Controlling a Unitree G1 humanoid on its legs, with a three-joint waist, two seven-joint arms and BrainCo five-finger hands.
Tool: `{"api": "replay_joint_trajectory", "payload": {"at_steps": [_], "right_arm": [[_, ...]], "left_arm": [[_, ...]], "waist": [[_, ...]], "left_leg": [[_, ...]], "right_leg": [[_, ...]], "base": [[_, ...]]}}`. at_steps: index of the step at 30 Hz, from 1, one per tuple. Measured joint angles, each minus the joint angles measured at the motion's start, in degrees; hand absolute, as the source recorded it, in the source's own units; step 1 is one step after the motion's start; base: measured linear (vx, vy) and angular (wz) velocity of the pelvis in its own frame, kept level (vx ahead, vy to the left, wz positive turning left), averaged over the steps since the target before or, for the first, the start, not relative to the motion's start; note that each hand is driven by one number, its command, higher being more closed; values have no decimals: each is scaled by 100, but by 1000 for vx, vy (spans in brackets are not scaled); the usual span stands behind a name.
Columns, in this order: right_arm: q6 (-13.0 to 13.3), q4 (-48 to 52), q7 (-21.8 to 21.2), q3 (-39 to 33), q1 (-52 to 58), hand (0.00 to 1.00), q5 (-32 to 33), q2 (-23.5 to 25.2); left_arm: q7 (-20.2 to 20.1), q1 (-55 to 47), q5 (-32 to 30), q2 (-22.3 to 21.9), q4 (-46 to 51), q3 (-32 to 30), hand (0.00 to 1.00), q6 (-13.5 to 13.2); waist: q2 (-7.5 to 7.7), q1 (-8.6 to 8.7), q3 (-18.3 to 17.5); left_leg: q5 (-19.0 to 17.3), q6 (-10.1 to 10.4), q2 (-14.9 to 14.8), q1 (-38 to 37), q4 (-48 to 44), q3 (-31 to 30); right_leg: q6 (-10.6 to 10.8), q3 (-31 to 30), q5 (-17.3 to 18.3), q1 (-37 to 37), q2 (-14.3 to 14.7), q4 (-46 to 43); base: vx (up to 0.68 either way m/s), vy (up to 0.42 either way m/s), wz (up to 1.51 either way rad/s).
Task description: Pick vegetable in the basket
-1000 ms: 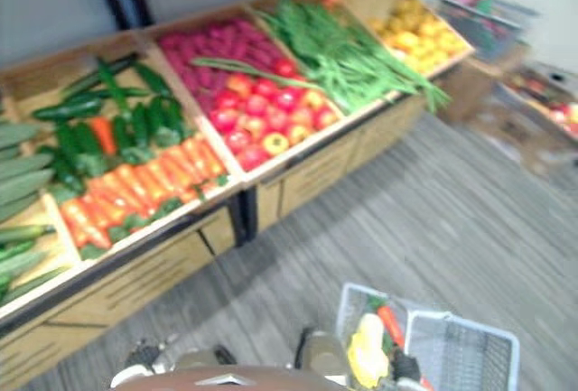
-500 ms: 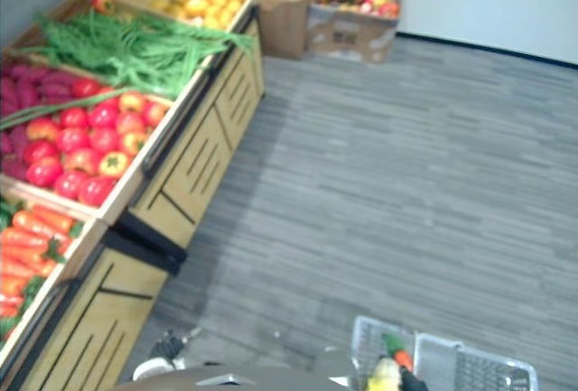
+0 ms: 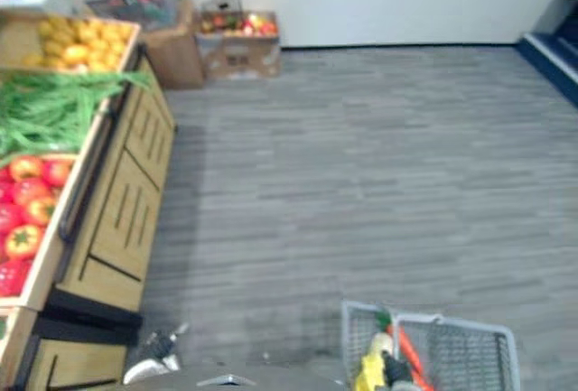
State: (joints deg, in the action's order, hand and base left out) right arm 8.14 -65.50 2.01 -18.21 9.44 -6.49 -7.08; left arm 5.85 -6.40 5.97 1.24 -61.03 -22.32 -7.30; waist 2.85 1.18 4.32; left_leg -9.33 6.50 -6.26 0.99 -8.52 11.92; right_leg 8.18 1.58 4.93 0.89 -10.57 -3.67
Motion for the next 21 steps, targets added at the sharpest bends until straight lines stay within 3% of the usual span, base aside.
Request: {"api": "replay_joint_trajectory", "payload": {"at_steps": [2,3,9,14,16,18,21], "right_arm": [[-11,-14,8,-33,89,100,9,16],[-33,-19,20,-50,123,100,4,14],[-43,69,44,-55,189,100,5,36],[-48,213,36,-169,130,100,-10,65],[-33,286,37,-233,147,100,56,157],[-33,278,35,-223,168,100,95,253],[-36,233,35,-210,192,100,207,377]], "left_arm": [[1,-2,-21,-11,-4,-6,0,0],[1,-22,-55,-49,-6,-15,0,0],[1,-11,-450,-179,8,2,0,-3],[-27,53,-519,-146,9,216,0,-6],[-77,47,-568,-106,17,240,0,-7],[-100,40,-554,-51,12,210,0,-6],[-117,45,-437,45,-13,152,0,-4]], "waist": [[-37,-6,12],[-123,-9,2],[-288,-20,13],[-166,-22,89],[-96,-4,115],[4,-26,54],[186,-128,-66]], "left_leg": [[41,-67,105,-5,81,3],[66,-107,154,-27,151,6],[208,-96,128,-225,467,52],[181,-90,36,-417,504,176],[158,-127,75,-588,547,153],[139,-161,123,-612,556,141],[164,-207,240,-563,595,161]], "right_leg": [[63,-7,-41,-7,-117,61],[70,-8,-47,-9,-154,59],[137,9,-85,33,-84,25],[17,-11,-5,356,2,-811],[-48,14,33,540,-65,-1573],[-50,13,33,579,-147,-1683],[-50,150,31,459,-265,-1171]], "base": [[-52,82,8],[-29,67,6],[27,-24,-5],[42,-23,-15],[-26,37,6],[-18,60,5],[22,42,-3]]}}
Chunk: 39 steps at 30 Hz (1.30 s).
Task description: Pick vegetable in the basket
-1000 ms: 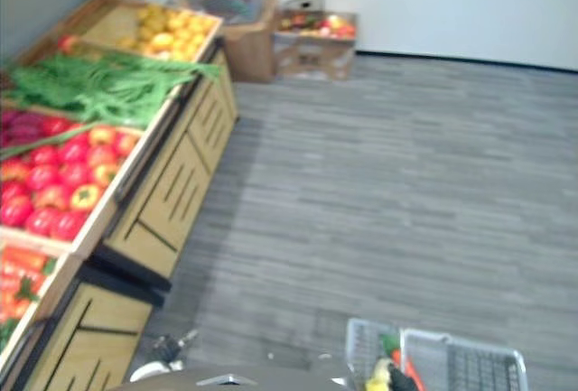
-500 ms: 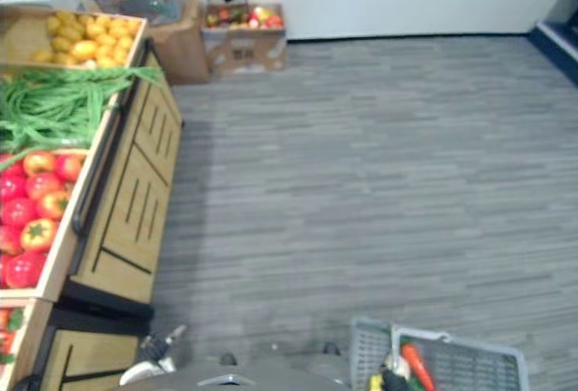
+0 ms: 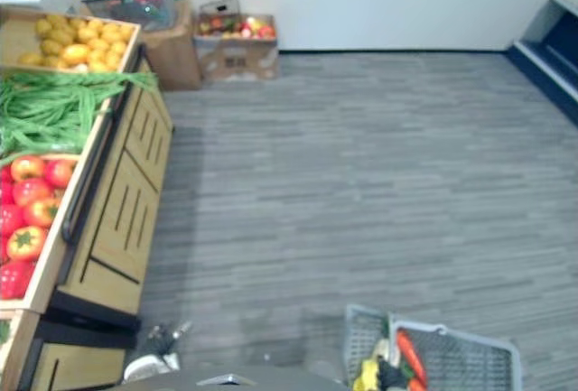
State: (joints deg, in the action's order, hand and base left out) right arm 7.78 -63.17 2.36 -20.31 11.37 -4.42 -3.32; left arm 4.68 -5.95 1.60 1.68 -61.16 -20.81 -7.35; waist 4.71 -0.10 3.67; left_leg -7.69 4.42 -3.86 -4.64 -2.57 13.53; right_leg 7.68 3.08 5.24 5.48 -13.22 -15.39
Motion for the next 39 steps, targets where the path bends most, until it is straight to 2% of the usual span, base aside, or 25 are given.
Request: {"api": "replay_joint_trajectory", "payload": {"at_steps": [2,5,9,13,22,39], "right_arm": [[-5,-100,2,-27,-2,100,111,8],[-4,-279,12,-221,30,100,361,-14],[-4,-530,8,-540,124,100,849,-43],[0,-716,2,-588,167,100,1009,-120],[0,-829,-30,-603,163,100,1270,-113],[9,-929,-32,-638,150,100,1386,-140]], "left_arm": [[3,7,70,24,-48,-53,0,-2],[5,4,293,19,-255,-191,0,-1],[-18,-14,507,27,-488,-209,0,3],[-66,-14,507,-27,-513,-165,0,4],[-98,-3,507,45,-599,62,0,-1],[-93,-4,507,71,-612,253,0,-1]], "waist": [[42,-11,-38],[-14,6,-161],[-195,27,-289],[-248,51,-334],[-223,144,-319],[-301,144,-265]], "left_leg": [[43,-56,101,65,63,-1],[148,-32,136,38,247,-1],[280,62,-43,-125,494,-49],[288,81,-160,-288,565,-131],[284,86,-142,-381,529,-139],[256,120,-159,-413,482,-120]], "right_leg": [[2,62,-1,-183,-64,550],[87,127,-50,-342,-31,973],[139,189,-90,-506,198,1193],[113,249,-108,-709,324,1303],[100,240,-274,-906,314,1532],[128,162,-291,-962,336,1625]], "base": [[19,35,0],[13,-7,1],[47,-66,0],[33,-71,0],[-33,0,-1],[-18,-5,-1]]}}
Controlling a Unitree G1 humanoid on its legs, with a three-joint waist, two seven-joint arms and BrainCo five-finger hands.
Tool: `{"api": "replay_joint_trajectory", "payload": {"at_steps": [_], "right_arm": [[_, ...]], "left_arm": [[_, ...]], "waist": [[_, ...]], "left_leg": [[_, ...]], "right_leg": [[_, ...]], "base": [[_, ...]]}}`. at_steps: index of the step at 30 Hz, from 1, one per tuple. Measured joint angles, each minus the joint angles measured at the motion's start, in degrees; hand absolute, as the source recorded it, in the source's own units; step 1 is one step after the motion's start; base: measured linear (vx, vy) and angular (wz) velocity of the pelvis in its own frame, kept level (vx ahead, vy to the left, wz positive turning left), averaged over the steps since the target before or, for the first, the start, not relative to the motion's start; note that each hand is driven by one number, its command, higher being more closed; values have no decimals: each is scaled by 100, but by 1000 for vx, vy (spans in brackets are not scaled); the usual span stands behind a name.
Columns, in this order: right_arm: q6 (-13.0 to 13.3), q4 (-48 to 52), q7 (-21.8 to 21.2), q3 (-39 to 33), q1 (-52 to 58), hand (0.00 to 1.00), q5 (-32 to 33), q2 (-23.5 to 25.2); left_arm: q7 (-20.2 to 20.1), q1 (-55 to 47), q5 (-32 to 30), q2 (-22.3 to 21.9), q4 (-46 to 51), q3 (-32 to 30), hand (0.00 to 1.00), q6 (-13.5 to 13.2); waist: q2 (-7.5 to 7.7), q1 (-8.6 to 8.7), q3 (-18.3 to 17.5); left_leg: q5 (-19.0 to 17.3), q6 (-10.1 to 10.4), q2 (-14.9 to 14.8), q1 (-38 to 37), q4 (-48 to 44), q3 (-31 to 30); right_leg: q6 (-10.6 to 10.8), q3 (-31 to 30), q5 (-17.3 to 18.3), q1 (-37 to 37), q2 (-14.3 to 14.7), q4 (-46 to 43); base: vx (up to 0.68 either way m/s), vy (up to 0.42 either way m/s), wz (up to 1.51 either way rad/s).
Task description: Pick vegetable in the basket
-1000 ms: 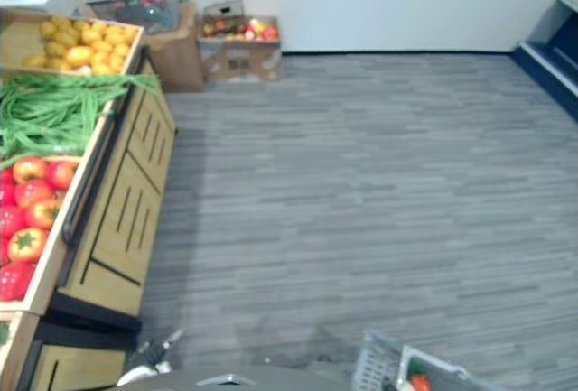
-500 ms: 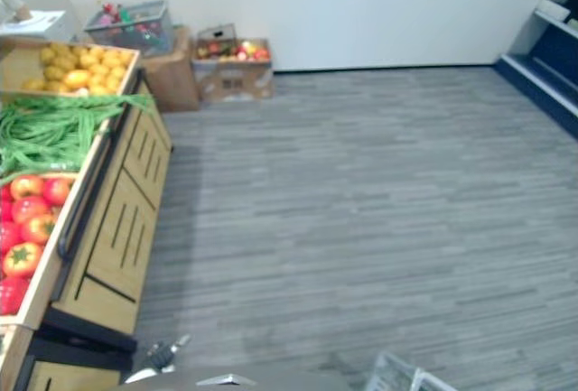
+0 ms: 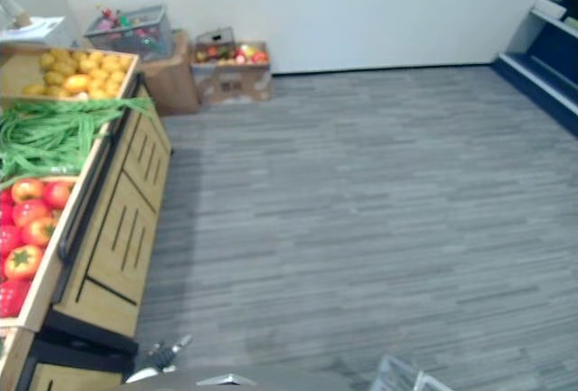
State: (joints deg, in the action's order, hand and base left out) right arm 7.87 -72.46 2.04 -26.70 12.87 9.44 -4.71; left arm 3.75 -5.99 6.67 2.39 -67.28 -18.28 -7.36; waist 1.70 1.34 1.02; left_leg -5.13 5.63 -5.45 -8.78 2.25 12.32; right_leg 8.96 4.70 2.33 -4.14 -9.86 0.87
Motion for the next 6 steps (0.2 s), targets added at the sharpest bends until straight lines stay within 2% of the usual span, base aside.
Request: {"api": "replay_joint_trajectory", "payload": {"at_steps": [6], "right_arm": [[-3,-7,0,-196,-10,100,-17,-38]], "left_arm": [[-11,0,-2,-2,0,-15,0,-1]], "waist": [[-25,0,-6]], "left_leg": [[-23,18,1,13,19,-10]], "right_leg": [[-1,12,2,8,0,20]], "base": [[0,0,0]]}}
